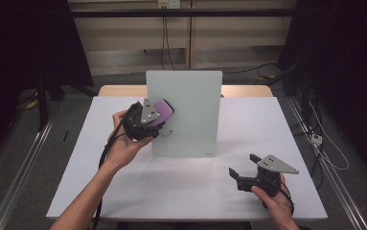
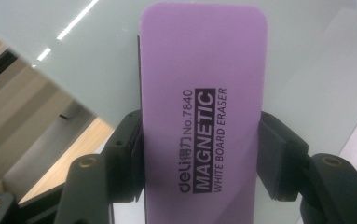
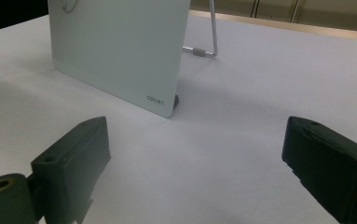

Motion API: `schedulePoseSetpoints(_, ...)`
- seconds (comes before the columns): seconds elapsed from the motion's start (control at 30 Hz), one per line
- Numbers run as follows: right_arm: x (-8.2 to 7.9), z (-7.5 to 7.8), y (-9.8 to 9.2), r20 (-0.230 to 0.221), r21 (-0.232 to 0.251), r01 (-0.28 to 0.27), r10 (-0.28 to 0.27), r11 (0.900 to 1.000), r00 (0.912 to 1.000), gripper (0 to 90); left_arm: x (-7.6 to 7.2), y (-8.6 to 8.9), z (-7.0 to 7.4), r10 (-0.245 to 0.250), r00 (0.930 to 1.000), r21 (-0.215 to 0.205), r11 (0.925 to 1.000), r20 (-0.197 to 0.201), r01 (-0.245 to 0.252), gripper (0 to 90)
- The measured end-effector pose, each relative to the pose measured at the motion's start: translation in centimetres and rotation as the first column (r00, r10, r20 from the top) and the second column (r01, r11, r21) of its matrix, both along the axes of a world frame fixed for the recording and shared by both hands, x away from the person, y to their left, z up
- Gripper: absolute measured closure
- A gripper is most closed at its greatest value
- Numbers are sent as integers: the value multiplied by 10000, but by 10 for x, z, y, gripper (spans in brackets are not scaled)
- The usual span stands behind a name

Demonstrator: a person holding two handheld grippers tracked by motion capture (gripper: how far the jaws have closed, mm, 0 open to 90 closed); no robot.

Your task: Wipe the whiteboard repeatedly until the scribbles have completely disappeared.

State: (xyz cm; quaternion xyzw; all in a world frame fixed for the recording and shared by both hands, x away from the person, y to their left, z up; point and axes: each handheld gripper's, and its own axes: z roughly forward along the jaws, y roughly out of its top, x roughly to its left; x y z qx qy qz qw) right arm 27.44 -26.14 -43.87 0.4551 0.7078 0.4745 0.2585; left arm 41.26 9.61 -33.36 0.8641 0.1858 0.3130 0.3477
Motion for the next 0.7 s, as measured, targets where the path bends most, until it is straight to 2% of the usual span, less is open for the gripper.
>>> schedulePoseSetpoints(0.17, 0, 0, 0, 20, -4, -23, 23, 10000, 10000, 71, -10, -10, -22, -288, 9995, 565, 9980, -137, 295, 412)
schedulePoseSetpoints(0.27, 0, 0, 0, 9, -3, -13, 13, 10000, 10000, 71, -16, -14, -35, -458, 9982, 1004, 9937, -375, 494, 412)
schedulePoseSetpoints(0.4, 0, 0, 1, 4, 30, -7, 7, 10000, 10000, 71, -22, -17, -51, -682, 9949, 1237, 9893, -750, 772, 412)
schedulePoseSetpoints(0.47, 0, 0, 0, -11, 34, 22, -22, 10000, 10000, 70, -24, -19, -59, -739, 9921, 1391, 9864, -1011, 876, 412)
schedulePoseSetpoints(0.5, 0, 0, 0, -9, 33, 32, -32, 10000, 10000, 69, -26, -21, -63, -809, 9909, 1619, 9820, -1071, 977, 412)
schedulePoseSetpoints(0.53, 0, 0, 0, -14, 32, 26, -26, 10000, 10000, 70, -28, -23, -68, -810, 9901, 1599, 9822, -1149, 989, 412)
schedulePoseSetpoints(0.6, 0, 0, 1, -12, 40, 1, -1, 10000, 10000, 70, -29, -26, -73, -976, 9854, 1880, 9744, -1395, 1231, 412)
schedulePoseSetpoints(0.67, 0, 0, 1, 10, 3, -25, 25, 10000, 10000, 69, -29, -28, -77, -1011, 9800, 1655, 9776, -1715, 1298, 412)
schedulePoseSetpoints(0.7, -1, 0, 1, 15, 2, -8, 8, 10000, 10000, 69, -28, -28, -76, -1069, 9761, 1768, 9741, -1894, 1410, 412)
